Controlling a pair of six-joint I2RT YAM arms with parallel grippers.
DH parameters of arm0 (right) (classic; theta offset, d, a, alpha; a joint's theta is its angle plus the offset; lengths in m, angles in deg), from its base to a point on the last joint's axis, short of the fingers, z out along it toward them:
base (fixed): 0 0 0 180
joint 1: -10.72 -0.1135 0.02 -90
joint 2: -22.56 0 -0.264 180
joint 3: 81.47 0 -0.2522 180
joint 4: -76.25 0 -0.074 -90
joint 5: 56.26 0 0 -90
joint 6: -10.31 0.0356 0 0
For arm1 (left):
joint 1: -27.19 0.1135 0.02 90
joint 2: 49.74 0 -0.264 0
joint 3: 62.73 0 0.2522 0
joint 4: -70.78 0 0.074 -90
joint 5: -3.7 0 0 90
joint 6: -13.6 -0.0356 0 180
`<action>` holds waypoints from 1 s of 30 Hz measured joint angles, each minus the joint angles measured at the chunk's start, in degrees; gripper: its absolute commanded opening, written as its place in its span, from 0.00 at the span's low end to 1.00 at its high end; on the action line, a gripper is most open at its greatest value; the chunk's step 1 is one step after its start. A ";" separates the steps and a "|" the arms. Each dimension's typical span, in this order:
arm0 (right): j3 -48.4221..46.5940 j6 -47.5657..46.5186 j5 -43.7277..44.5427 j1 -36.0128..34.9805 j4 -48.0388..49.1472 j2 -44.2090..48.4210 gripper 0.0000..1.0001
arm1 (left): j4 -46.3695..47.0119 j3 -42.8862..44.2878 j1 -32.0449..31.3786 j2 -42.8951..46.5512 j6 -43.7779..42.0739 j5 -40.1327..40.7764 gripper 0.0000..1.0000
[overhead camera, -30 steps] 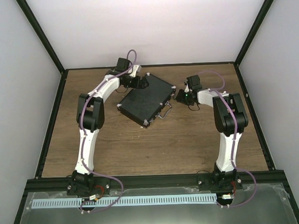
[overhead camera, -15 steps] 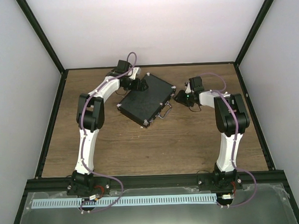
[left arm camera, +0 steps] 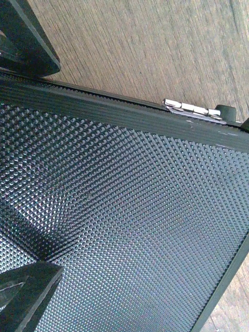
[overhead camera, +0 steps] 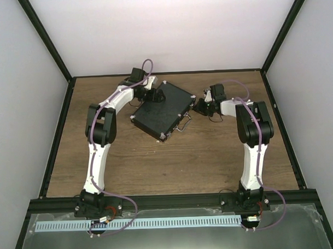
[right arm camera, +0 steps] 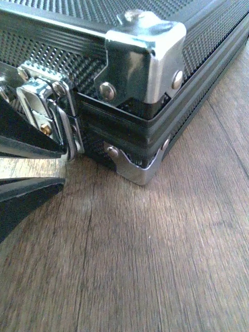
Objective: Pack up texas hold em set
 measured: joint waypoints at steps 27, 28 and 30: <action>28.50 -9.11 16.28 12.87 8.00 33.90 0.91 | 41.24 -70.36 24.55 55.58 13.00 22.12 1.00; 30.75 -9.64 17.40 13.07 9.73 35.69 0.94 | 42.93 -74.90 25.07 58.42 13.03 25.97 1.00; 35.82 -10.69 19.04 13.00 14.40 39.06 0.97 | 45.77 -81.09 24.98 62.38 12.92 30.91 1.00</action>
